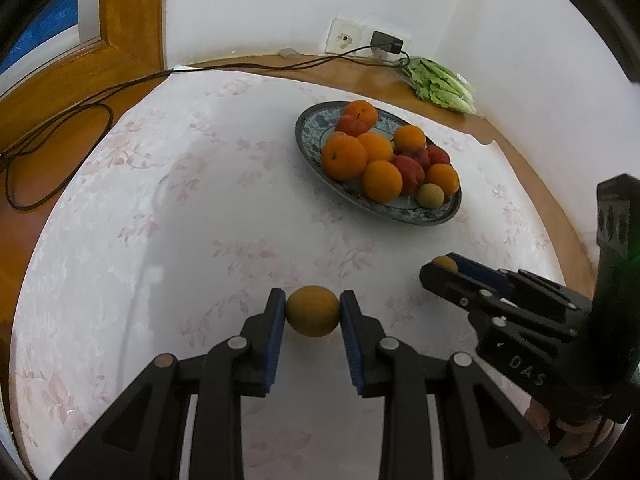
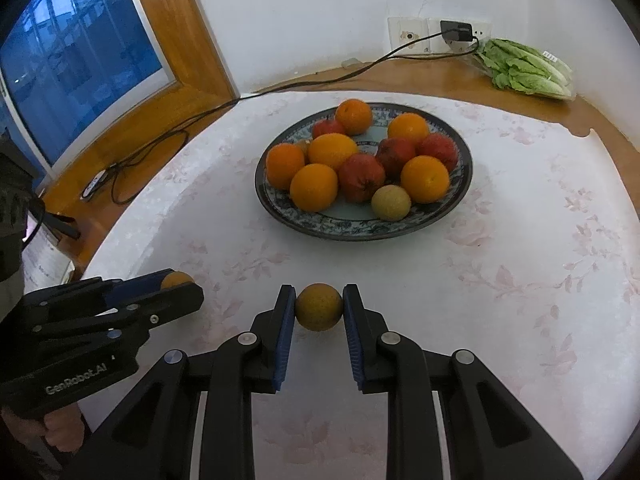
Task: Organize fruits
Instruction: 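Carry the fruit in the left gripper onto the plate while the right gripper carries its fruit there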
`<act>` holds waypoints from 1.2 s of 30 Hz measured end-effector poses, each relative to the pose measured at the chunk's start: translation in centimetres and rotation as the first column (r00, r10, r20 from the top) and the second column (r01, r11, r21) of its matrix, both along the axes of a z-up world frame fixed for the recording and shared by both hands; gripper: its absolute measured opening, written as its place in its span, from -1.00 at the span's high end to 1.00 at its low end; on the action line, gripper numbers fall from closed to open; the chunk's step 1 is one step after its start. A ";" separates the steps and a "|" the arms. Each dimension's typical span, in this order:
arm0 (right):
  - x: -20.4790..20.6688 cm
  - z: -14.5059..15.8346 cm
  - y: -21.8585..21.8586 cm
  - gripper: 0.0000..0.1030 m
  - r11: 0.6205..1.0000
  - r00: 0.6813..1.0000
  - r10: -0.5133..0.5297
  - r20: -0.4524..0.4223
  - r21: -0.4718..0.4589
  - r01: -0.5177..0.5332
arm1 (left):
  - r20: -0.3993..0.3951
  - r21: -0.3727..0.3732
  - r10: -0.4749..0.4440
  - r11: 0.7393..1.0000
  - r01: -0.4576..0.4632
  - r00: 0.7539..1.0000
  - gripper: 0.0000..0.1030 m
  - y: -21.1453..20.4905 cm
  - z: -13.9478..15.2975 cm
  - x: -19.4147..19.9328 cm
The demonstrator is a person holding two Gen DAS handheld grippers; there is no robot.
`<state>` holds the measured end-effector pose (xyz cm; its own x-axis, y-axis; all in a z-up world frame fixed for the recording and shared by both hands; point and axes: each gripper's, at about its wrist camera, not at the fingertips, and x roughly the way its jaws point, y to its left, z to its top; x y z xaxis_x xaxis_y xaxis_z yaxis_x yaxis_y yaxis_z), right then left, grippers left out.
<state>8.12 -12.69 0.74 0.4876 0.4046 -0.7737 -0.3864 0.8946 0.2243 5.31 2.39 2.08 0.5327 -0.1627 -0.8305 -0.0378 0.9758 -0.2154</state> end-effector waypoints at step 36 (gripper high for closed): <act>3.0 3.3 -2.2 0.51 0.999 0.998 -0.033 0.062 0.031 0.031 | 0.089 0.012 -0.037 0.999 0.036 0.995 0.44 -2.1 3.5 6.0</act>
